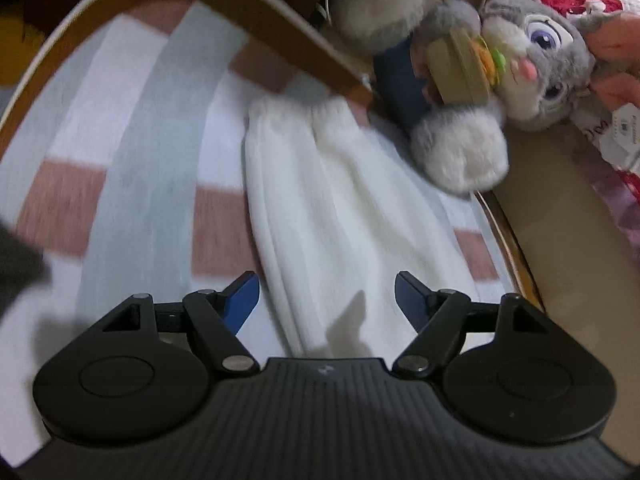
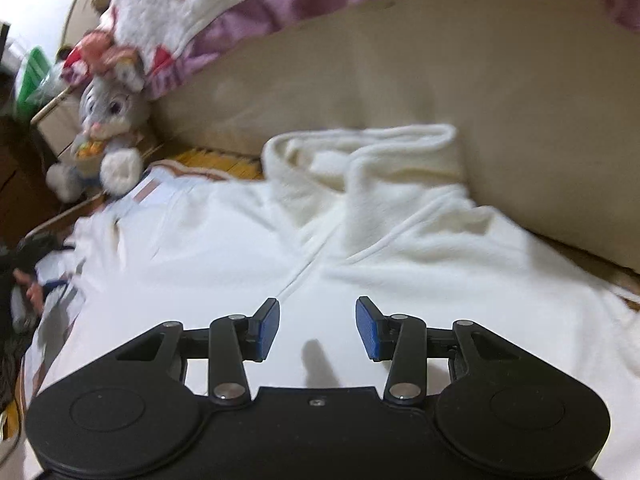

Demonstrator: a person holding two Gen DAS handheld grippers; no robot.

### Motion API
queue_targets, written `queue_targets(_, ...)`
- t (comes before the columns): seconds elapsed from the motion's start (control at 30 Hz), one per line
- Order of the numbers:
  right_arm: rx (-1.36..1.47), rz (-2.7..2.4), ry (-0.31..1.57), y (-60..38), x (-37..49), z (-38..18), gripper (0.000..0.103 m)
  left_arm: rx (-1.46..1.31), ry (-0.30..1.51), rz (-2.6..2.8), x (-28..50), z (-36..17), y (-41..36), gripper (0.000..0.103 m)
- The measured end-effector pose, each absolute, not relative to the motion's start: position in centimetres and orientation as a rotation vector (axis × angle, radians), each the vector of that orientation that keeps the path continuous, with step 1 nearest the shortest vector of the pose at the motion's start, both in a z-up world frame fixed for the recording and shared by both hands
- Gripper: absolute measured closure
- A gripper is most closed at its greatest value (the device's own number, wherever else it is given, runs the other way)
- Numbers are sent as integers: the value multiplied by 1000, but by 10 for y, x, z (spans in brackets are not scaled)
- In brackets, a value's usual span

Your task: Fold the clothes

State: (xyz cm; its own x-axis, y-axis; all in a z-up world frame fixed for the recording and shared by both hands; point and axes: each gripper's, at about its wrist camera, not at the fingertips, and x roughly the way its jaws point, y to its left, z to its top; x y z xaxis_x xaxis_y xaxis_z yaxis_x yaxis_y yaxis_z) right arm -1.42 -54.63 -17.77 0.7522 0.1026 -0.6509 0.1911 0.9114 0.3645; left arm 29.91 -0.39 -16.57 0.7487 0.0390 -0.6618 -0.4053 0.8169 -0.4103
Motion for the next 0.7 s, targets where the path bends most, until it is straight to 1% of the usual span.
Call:
queue_targets(0.1,529,16,734,-545,-8,-181,56,-470,703,297,312,-165,5,29)
queue_targets(0.17,562,53,739,-541,-6,-182,56,-467,699,286,316,-163,8,32)
queue_targets(0.2,544,59,745,-536,-5,-181,56,-465,696,280,318,-163,10,37)
queue_targets(0.23,514,60,752,-531,-3,-181,56,-462,704,274,321,-162,12,63)
queue_targets(0.27,482,60,762,-525,-1,-182,56,-456,737,266,323,-161,14,97)
queue_targets(0.33,423,65,788,-514,1,-184,56,-445,750,260,324,-157,17,97)
queue_targets(0.5,324,150,891,-492,9,-195,55,-322,640,220,306,-126,0,97)
queue_targets(0.6,295,167,902,-485,9,-194,55,-151,551,199,283,-107,-22,97)
queue_targets(0.67,310,168,905,-487,10,-193,54,35,508,199,268,-108,-41,97)
queue_targets(0.7,317,168,906,-488,10,-193,54,50,519,198,263,-112,-43,97)
